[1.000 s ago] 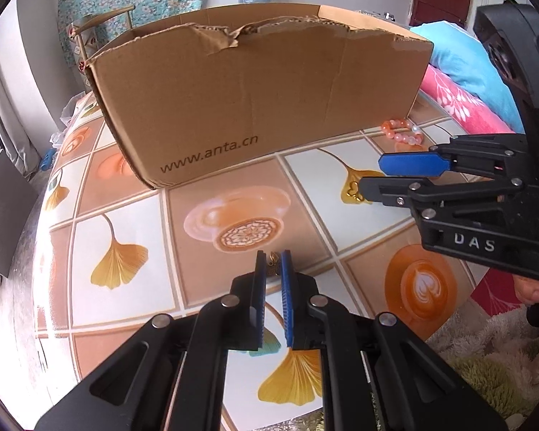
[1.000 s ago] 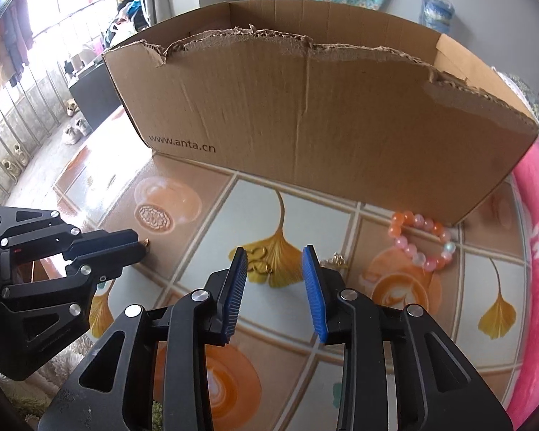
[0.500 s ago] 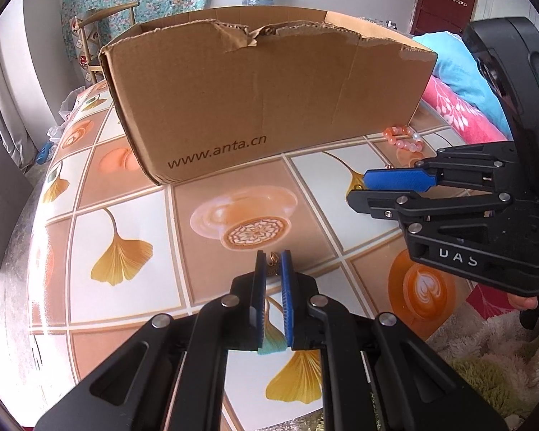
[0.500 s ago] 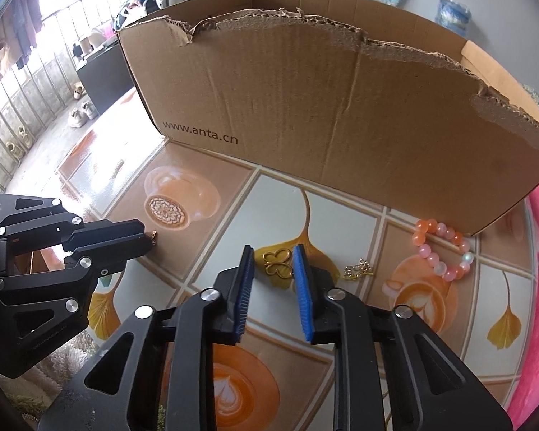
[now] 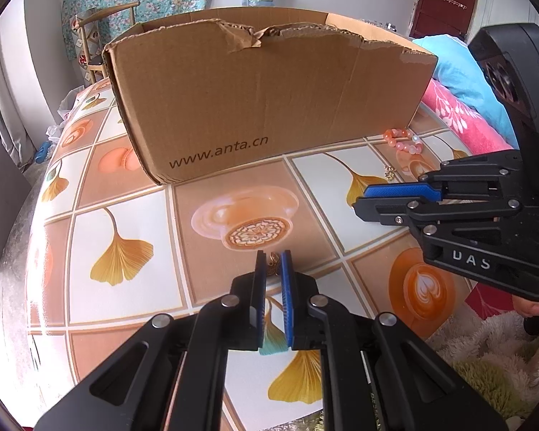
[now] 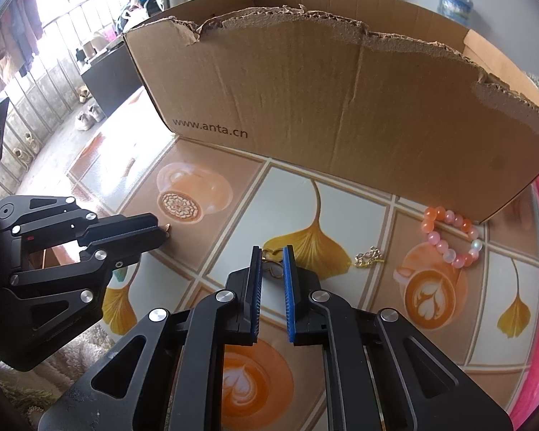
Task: Organize jewelry
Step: 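Open the right tool around the gold clover charm and close on it, then carry the gold charm over the box and open the right tool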
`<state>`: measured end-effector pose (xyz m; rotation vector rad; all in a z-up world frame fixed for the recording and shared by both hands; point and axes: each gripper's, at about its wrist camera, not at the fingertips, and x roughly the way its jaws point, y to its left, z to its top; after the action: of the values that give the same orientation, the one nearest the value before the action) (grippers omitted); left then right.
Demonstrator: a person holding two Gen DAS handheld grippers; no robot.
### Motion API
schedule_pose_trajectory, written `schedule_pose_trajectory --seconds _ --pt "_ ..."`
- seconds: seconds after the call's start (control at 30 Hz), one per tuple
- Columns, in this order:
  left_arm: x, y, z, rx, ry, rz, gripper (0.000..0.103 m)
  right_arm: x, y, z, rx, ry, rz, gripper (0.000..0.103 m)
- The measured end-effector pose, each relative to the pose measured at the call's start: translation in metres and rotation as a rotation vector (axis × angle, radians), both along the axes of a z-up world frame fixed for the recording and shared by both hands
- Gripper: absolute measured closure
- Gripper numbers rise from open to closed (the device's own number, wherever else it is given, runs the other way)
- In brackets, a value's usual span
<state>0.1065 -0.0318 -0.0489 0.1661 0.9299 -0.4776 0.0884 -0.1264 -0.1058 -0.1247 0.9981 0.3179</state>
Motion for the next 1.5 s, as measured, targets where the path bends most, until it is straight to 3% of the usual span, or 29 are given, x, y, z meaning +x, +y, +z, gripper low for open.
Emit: schedule_pose_trajectory --seconds 0.57,0.87,1.07,1.3,1.5 --pt "0.0 0.006 0.0 -0.001 -0.014 0.023 0.095 -0.022 -0.001 0.008 0.024 -0.016 0.016 0.094" --pt "-0.013 0.014 0.016 -0.003 -0.055 0.026 0.095 -0.034 -0.007 0.018 0.041 -0.051 0.028 0.094" --pt "-0.022 0.02 0.046 -0.032 -0.115 0.015 0.095 -0.047 -0.007 0.041 0.059 -0.117 0.061 0.094" --pt "-0.024 0.025 0.114 -0.085 -0.279 -0.023 0.095 -0.054 -0.009 0.094 0.096 -0.27 0.124 0.094" --pt "0.002 0.017 0.157 -0.079 -0.393 -0.073 0.095 -0.034 -0.016 0.139 0.106 -0.393 0.179 0.094"
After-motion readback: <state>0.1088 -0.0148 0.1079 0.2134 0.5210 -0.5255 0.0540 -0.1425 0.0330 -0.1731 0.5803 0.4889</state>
